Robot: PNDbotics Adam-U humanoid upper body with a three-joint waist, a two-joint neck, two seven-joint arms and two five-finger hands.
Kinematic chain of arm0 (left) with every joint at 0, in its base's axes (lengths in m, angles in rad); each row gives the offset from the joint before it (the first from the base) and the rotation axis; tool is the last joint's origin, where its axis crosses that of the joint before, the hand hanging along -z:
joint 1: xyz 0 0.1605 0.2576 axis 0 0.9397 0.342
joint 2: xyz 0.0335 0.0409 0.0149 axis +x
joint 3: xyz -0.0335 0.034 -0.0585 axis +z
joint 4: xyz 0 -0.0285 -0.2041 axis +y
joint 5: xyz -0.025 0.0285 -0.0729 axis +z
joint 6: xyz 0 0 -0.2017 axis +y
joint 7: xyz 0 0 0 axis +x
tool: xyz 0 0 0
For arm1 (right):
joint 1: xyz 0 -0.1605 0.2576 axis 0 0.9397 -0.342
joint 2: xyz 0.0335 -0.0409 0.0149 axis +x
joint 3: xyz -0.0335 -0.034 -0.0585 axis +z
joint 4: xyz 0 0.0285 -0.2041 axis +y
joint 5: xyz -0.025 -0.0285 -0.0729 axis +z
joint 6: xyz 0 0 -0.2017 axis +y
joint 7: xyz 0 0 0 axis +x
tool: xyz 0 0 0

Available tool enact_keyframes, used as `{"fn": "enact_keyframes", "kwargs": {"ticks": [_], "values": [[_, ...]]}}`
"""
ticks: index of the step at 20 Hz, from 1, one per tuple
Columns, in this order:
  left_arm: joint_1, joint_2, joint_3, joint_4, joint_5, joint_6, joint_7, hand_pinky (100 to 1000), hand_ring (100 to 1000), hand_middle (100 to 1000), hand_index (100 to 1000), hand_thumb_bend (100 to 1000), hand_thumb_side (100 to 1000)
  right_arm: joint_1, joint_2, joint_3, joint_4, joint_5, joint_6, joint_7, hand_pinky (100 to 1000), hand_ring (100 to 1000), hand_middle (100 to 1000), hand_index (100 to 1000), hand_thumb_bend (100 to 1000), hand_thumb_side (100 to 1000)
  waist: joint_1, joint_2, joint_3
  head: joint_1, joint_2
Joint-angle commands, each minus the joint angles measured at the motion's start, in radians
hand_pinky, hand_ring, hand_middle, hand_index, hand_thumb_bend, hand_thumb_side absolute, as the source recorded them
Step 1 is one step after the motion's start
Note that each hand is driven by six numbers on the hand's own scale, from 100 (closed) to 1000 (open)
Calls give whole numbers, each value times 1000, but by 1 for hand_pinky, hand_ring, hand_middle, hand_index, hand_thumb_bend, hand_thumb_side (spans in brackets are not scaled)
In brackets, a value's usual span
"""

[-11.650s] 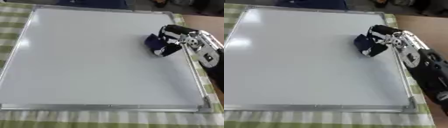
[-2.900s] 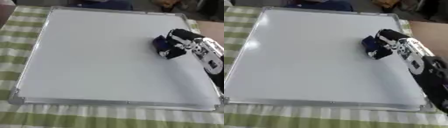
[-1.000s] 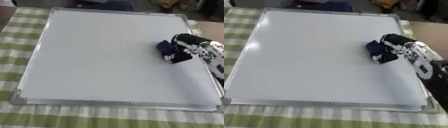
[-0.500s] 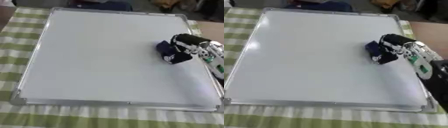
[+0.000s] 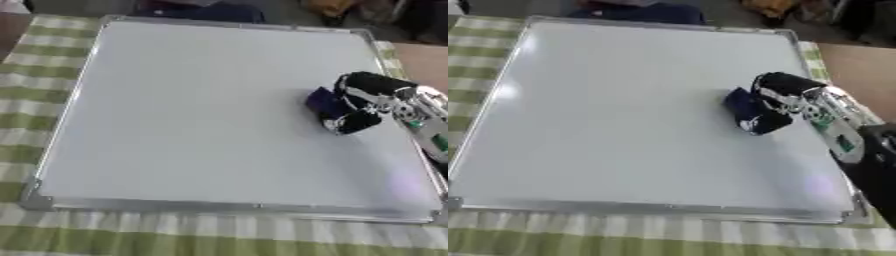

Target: Wipe the whiteboard clean with a brush.

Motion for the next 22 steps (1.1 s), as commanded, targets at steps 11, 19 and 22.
{"fn": "enact_keyframes", "kwargs": {"ticks": [11, 19, 22], "values": [[-10, 15, 3, -19, 0, 3, -1, 501, 493, 489, 427, 100, 1000, 5, -25, 36, -98, -27, 39, 45, 274, 223, 285, 345, 100, 450, 3, -22, 2, -2, -4], [-9, 16, 4, -19, -2, 0, -2, 501, 492, 489, 426, 100, 1000, 0, -29, 10, -38, 24, 66, -7, 269, 221, 284, 344, 100, 447, 4, -16, 8, -1, -9], [-10, 16, 4, -19, -3, -2, -2, 500, 492, 489, 425, 100, 1000, -4, -31, -5, 8, 53, 74, -42, 270, 221, 285, 344, 100, 449, 5, -12, 10, 0, -11]]}}
